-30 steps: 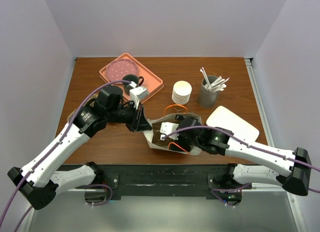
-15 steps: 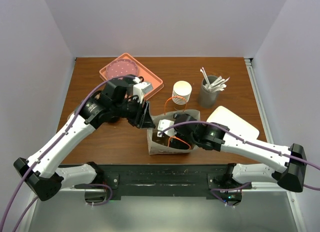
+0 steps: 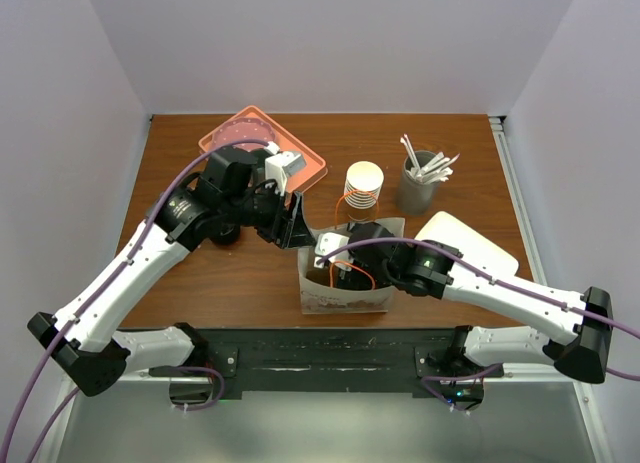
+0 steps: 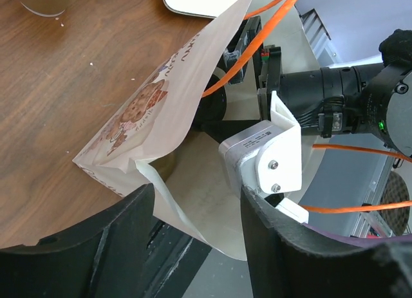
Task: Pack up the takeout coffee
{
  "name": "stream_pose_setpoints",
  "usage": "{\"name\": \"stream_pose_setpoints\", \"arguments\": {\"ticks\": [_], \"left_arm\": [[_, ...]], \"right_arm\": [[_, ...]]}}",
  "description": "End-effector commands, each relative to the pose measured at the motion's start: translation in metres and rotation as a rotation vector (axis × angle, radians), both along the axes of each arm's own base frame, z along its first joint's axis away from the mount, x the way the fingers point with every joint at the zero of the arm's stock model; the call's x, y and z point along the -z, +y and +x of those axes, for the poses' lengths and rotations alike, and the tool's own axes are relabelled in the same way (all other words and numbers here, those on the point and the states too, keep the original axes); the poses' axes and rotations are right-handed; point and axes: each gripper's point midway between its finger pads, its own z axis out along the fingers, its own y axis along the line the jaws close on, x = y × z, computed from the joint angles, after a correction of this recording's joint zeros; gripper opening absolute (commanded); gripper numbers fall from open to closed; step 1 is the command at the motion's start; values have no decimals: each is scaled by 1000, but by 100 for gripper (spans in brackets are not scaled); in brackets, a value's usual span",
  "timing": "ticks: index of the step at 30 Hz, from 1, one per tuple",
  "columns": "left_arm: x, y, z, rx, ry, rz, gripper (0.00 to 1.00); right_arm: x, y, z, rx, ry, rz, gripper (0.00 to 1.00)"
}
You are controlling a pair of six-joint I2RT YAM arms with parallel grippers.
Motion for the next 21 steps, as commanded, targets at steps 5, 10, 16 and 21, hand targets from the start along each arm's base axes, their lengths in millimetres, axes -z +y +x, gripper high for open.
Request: {"name": "stream_pose_setpoints", "arguments": {"ticks": [5, 10, 16, 21], "left_arm": [[-23, -1, 3, -34, -23, -34, 66], [-30, 4, 15, -93, -70, -13, 68], [-35, 6, 23, -120, -95, -3, 71], [-42, 10, 27, -146, -128, 9, 73]], "right_arm": [[-29, 5, 13, 82, -58, 94, 98], [-35, 13, 13, 80, -41, 112, 98], [-47, 17, 19, 100, -66, 138, 98], [-51, 14, 19, 108, -69, 123, 98]]}}
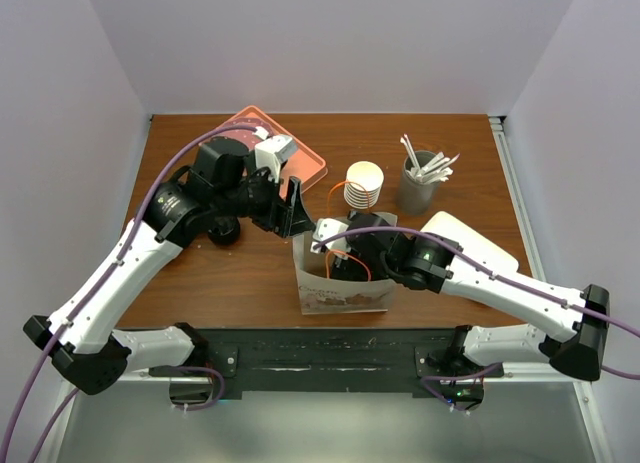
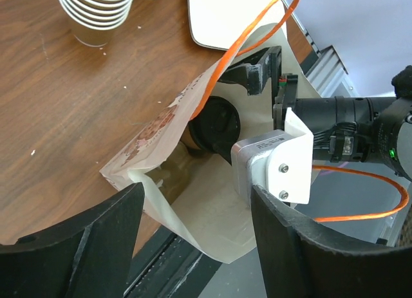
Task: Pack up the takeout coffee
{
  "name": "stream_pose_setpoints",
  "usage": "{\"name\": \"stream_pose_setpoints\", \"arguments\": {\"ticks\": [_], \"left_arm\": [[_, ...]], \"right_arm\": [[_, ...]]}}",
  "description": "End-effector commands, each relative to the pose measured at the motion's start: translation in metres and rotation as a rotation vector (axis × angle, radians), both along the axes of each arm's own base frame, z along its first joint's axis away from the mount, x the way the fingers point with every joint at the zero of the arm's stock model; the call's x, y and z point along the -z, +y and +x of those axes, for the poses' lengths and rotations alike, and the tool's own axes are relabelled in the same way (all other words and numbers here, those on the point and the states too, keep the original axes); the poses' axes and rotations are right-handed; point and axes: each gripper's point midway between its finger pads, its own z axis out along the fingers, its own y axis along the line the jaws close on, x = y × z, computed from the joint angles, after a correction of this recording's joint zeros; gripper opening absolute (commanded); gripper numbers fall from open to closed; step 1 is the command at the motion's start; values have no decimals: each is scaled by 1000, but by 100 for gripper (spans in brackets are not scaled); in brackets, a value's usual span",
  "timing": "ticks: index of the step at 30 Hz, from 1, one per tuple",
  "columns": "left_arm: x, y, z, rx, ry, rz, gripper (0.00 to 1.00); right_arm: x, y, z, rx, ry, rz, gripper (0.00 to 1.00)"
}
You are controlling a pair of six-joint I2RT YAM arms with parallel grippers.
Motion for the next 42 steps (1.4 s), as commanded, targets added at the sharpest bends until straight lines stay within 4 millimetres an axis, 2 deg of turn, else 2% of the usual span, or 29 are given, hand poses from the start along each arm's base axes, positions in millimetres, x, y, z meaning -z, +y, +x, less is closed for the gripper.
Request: {"name": "stream_pose_setpoints", "arguments": {"ticks": [1, 11, 26, 30, 34, 42], "left_arm": [[-18, 4, 9, -42, -61, 4, 73], [-28, 15, 18, -94, -124, 36, 75], [-41, 31, 16, -144, -177, 48, 77], [-44, 33, 15, -149, -188, 43, 78], [-45, 33, 15, -147, -191, 41, 78], [-49, 36, 14, -150, -202, 44, 78]], "right_arm": [[-32, 6, 9, 35, -58, 68, 98], [-54, 5, 19, 116, -105, 124, 98], [-79, -1, 28, 231, -141, 186, 98], [-88, -4, 31, 263, -158, 198, 96], [-87, -3, 32, 265, -151, 187, 65], [-106, -6, 31, 295, -158, 251, 64]]}}
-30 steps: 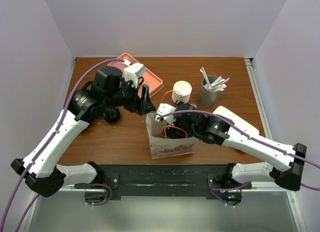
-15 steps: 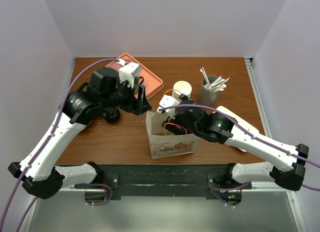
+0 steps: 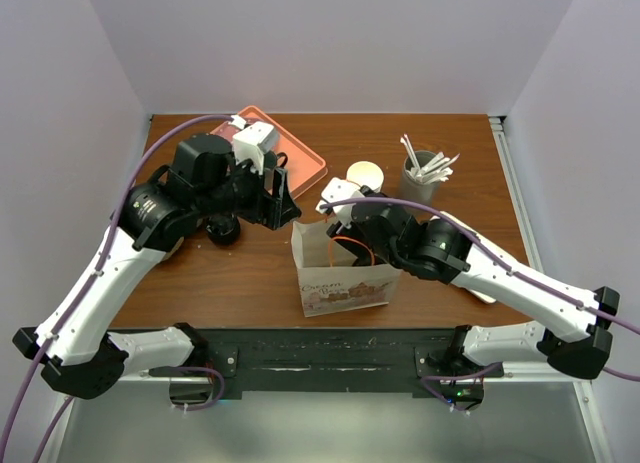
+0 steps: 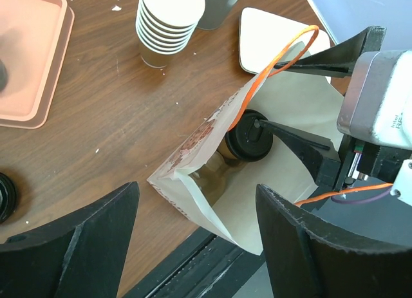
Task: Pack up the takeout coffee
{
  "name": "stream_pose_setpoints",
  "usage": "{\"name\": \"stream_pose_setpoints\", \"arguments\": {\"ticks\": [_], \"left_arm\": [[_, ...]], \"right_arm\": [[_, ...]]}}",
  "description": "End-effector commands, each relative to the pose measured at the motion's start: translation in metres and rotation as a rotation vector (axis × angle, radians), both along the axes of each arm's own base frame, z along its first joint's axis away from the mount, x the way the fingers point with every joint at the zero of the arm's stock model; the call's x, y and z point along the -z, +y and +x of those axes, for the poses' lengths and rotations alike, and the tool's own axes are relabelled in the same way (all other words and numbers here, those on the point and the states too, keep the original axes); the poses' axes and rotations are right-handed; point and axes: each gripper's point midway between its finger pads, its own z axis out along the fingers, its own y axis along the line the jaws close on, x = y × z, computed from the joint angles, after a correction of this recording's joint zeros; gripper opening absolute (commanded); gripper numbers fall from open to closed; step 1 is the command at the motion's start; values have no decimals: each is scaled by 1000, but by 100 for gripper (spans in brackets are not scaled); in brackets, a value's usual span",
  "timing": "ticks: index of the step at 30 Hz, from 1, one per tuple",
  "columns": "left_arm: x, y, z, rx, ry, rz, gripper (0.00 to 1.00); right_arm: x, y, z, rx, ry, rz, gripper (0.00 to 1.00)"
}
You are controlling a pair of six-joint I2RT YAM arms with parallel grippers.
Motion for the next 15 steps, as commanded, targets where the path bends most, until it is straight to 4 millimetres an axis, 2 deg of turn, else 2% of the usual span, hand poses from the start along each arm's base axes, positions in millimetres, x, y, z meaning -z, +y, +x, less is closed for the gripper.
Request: {"name": "stream_pose_setpoints", "arguments": {"ticks": [1, 11, 15], "left_arm": [[-24, 3, -2, 9, -73, -25, 78], [-30, 6, 3, -26, -97, -31, 79], [-35, 12, 6, -64, -110, -32, 79]], "right_arm": [[-35, -5, 2, 45, -43, 77, 64], [-59, -26, 4, 130, -75, 80, 64], [-82, -30, 3, 158, -100, 160, 64]]}}
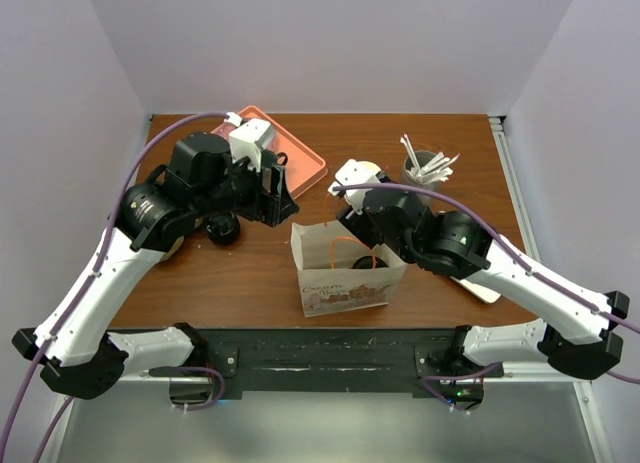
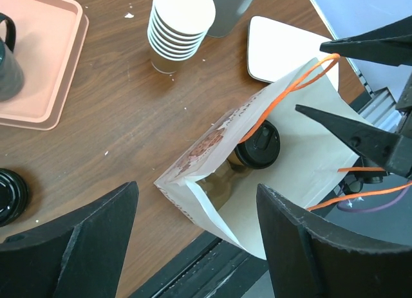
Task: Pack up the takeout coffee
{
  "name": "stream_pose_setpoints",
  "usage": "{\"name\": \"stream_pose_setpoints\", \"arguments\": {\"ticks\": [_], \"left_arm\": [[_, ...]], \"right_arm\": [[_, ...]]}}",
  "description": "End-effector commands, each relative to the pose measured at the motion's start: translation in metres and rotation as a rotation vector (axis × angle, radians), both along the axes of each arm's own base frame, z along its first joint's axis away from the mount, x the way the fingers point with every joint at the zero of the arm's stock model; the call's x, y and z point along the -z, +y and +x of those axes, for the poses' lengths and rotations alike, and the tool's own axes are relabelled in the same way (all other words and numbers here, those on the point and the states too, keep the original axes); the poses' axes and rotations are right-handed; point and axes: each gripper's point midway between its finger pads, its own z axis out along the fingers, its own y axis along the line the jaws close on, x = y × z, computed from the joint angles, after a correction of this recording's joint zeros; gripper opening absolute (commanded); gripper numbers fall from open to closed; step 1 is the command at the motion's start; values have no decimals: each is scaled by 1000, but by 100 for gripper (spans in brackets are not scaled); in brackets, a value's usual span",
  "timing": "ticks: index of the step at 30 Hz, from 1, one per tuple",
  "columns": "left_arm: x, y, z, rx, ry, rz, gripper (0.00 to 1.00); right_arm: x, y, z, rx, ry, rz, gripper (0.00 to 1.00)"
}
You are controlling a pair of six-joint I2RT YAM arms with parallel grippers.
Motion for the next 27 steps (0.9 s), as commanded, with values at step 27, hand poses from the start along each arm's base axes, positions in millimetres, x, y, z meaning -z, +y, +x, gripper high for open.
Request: {"name": "stream_pose_setpoints", "arguments": {"ticks": [27], "left_arm": [[-54, 11, -9, -72, -135, -185, 81]], "right_arm": [[-60, -67, 193, 676, -3, 336, 96]]}}
